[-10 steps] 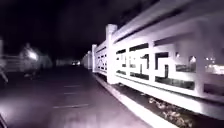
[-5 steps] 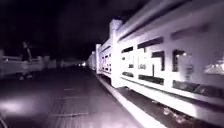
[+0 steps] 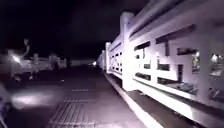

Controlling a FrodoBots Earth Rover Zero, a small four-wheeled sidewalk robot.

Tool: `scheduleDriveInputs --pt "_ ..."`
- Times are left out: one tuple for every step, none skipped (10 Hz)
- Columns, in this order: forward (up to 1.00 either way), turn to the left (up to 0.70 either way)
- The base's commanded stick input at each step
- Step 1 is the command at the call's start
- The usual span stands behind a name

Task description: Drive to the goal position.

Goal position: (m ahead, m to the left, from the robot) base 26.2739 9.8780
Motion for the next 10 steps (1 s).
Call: scheduleDriveInputs --pt "0.45 0.09" --pt "0.45 0.21" --pt "0.45 0.27" --pt "0.45 0.27" --pt "0.45 0.0" --pt "0.45 0.0" --pt "0.45 0.0" --pt "0.45 0.0" --pt "0.45 0.0" --pt "0.45 0.0"
